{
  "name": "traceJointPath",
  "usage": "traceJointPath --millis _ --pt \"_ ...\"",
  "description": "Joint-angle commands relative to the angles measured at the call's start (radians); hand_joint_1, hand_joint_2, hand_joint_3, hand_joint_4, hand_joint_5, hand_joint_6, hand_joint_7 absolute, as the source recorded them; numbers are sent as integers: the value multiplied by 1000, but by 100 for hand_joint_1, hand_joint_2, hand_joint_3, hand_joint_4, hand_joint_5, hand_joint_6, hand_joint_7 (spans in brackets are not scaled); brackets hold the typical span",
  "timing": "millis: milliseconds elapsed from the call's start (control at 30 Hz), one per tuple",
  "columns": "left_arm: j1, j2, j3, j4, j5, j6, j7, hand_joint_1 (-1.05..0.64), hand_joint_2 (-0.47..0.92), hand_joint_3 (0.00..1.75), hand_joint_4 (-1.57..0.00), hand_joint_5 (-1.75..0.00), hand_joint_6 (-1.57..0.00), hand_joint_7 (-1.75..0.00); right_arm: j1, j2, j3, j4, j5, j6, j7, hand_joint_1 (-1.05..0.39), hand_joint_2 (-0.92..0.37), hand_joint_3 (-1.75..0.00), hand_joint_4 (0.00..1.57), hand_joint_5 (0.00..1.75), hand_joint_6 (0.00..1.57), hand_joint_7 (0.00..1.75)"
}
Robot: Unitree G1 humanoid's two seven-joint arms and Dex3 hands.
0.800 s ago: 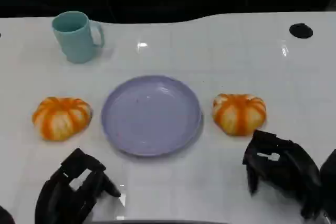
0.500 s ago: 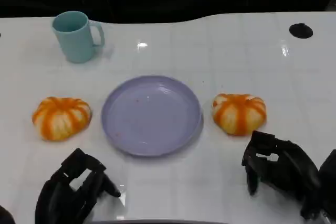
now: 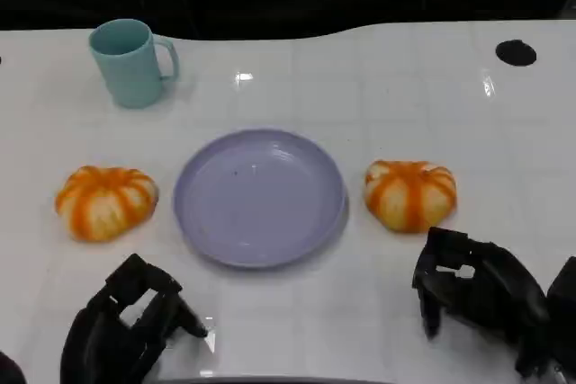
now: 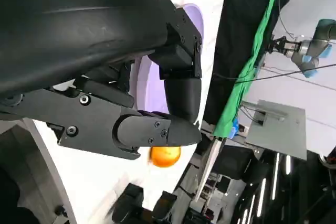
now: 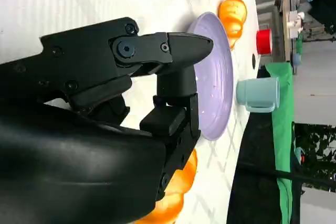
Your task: Grasp the bread from the table and place it into the plate.
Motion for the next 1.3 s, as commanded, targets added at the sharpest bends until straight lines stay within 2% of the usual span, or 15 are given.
traceJointPath --millis 33,133,200,267,300,333,433,467,600,733,867,967,1100,1133,1300 --pt "-2 10 1 -6 5 -8 13 -53 92 25 -59 -175 -50 -151 0 -20 -9 -19 6 -15 6 -47 -92 -24 88 175 70 175" --pt "-9 7 4 6 3 -14 9 -53 92 26 -59 -175 -47 -156 -5 -18 -16 -31 9 -48 -12 -51 -92 -26 85 175 68 175" --pt "-11 5 5 9 3 -19 10 -53 92 26 -59 -175 -47 -156 -8 -12 -27 -44 25 -69 -13 -49 -92 -25 77 175 65 155" --pt "-13 3 5 12 4 -22 10 -53 92 26 -60 -175 -47 -156 -13 -14 -28 -56 28 -91 -14 -49 -92 -25 74 175 64 149" --pt "-14 2 5 14 5 -24 9 -53 92 26 -60 -175 -47 -156 -16 -18 -27 -61 26 -104 -15 -51 -92 -26 67 170 61 131" --pt "-16 0 5 15 5 -27 9 -53 92 26 -60 -175 -47 -155 -23 -24 -28 -65 29 -128 -8 -52 -92 -26 65 169 60 125" --pt "-16 -4 2 18 14 -40 16 -53 92 27 -60 -175 -48 -155 -44 -51 -22 -67 8 -207 -12 -47 -92 -23 58 155 58 99" --pt "-17 -6 1 20 16 -45 17 -53 92 27 -60 -175 -48 -155 -53 -70 -12 -65 -25 -242 -41 -48 -92 -22 54 142 55 86" --pt "-20 -10 1 26 14 -47 14 -54 92 27 -60 -175 -48 -154 -73 -158 47 -79 -238 -362 -250 -51 -92 -21 48 104 56 44" --pt "-33 -17 -3 41 22 -45 27 -54 92 26 -60 -175 -49 -155 -102 -292 139 -160 -587 -339 -595 -54 -92 -16 33 79 49 22" --pt "-35 -15 -4 42 24 -38 29 -54 92 26 -61 -175 -50 -155 -127 -348 227 -196 -784 -281 -838 -50 -92 -9 22 50 42 5" --pt "-29 -10 -5 39 28 -41 32 -54 92 26 -61 -175 -50 -154 -153 -369 296 -218 -893 -205 -984 -49 -92 -4 6 56 38 1" --pt "-28 -15 2 47 17 -53 19 -54 92 26 -60 -175 -50 -155 -189 -377 377 -219 -977 -102 -1099 -51 -92 -1 0 25 26 3" --pt "-28 -14 3 48 15 -52 15 -54 92 26 -60 -175 -49 -154 -199 -376 401 -216 -1000 -73 -1129 -50 -91 -1 0 10 22 2" --pt "-23 -11 3 42 13 -44 16 -54 92 24 -59 -175 -49 -154 -245 -368 490 -181 -1041 10 -1188 -47 -90 0 0 0 2 0"
